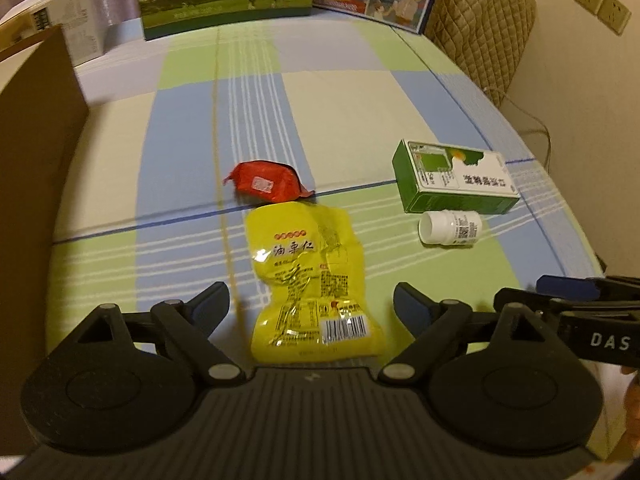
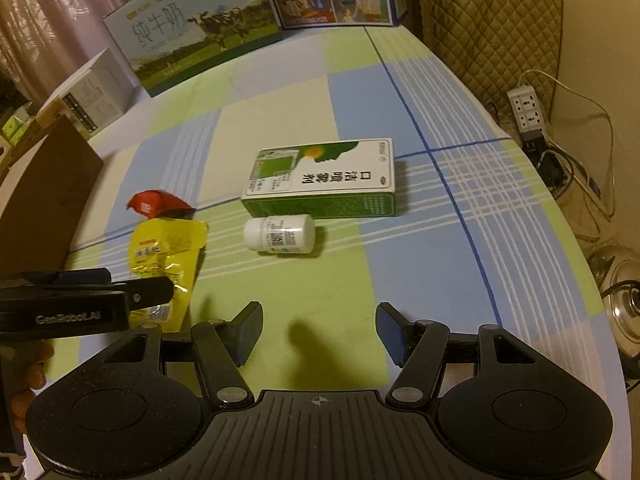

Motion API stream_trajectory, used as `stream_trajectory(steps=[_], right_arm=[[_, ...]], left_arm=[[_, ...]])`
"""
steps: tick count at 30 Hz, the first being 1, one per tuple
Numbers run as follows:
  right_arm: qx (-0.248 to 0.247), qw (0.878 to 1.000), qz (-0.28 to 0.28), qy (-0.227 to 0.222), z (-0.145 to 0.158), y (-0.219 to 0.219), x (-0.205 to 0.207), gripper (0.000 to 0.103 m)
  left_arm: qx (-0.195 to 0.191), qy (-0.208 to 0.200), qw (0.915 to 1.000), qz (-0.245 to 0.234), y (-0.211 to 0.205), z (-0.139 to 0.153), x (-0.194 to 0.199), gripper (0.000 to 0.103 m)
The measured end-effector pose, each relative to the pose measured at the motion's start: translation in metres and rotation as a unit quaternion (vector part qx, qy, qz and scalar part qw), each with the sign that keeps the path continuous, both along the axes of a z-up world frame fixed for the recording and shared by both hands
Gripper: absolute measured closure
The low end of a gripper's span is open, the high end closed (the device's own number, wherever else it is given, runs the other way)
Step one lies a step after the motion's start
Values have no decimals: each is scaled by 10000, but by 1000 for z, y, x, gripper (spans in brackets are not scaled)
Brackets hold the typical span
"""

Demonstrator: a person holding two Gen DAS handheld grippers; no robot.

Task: Organize objects
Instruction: 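Move the left tool over the yellow snack packet while the right tool approaches the white pill bottle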

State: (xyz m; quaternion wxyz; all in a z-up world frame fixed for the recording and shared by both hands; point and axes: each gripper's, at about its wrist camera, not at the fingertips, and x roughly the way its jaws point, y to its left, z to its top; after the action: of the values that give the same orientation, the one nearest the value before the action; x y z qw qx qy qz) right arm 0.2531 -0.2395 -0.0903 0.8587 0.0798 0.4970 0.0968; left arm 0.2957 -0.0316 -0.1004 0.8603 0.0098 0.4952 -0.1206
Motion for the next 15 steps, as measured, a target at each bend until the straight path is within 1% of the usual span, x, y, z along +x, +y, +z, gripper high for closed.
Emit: stream_trajectory(steps=[6,9,13,15], right_arm=[[6,9999,-130,24,-5,-3,7,43],[7,9999,-145,5,-6,-2,12,43],[17,10000,-92,-31,-6,4,18,43],[20,10000,-36,-62,-6,8,21,43]], left_arm=[[158,95,9998,-27,-7,-18,19,16],[295,108,9995,12,-11,-24,26,16],[483,23,9988,-22,-18,-27,28,16],[507,-13,9987,-35,-20,-28,28,16]])
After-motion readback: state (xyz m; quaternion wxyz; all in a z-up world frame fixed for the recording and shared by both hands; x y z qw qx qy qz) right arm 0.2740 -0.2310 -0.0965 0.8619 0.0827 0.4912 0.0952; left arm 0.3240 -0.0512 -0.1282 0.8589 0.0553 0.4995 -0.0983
